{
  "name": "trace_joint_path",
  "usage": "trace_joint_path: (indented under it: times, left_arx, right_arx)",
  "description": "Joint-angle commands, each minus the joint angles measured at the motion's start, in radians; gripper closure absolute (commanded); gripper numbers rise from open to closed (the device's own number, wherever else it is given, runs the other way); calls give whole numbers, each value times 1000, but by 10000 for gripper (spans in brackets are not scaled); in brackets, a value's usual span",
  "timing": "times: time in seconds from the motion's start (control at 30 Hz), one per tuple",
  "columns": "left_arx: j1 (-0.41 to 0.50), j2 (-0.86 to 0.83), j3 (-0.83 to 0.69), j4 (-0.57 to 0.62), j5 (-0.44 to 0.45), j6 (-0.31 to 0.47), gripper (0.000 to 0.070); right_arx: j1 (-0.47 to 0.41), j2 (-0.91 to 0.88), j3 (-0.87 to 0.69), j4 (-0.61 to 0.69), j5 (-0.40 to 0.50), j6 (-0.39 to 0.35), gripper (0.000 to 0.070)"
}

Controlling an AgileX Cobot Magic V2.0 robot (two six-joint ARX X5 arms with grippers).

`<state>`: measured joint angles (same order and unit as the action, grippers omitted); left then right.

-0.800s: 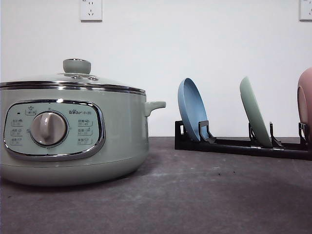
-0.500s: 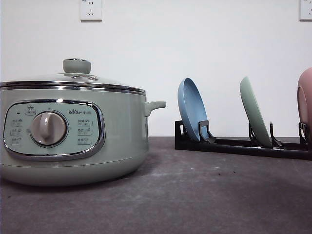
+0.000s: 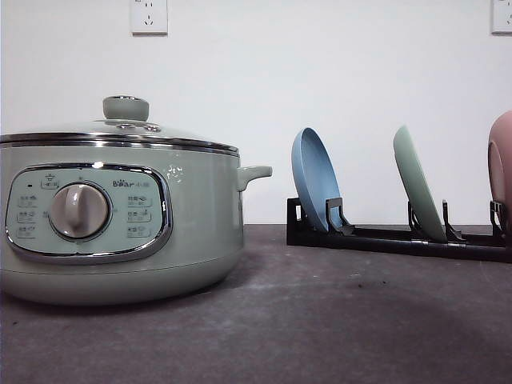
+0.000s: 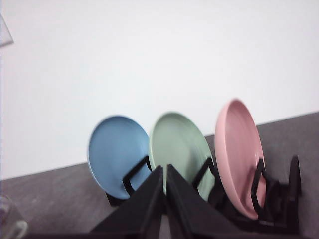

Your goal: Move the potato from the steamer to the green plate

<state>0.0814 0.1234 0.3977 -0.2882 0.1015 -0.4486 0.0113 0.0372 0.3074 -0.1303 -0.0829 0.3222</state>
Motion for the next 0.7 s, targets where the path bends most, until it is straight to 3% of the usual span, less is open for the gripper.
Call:
trace_joint_path:
  times: [0.0, 0.33, 0.67]
  left_arx:
    - [3, 29, 51, 10, 20, 32, 699]
    - [3, 241, 307, -142, 170, 140, 700]
    - [-4, 458, 537, -370, 397, 294, 700]
  right_arx:
    - [0, 22, 46, -8, 2, 4, 700]
    - [0, 216, 296, -162, -36, -65, 700]
    - [0, 465, 541, -383, -222, -194, 700]
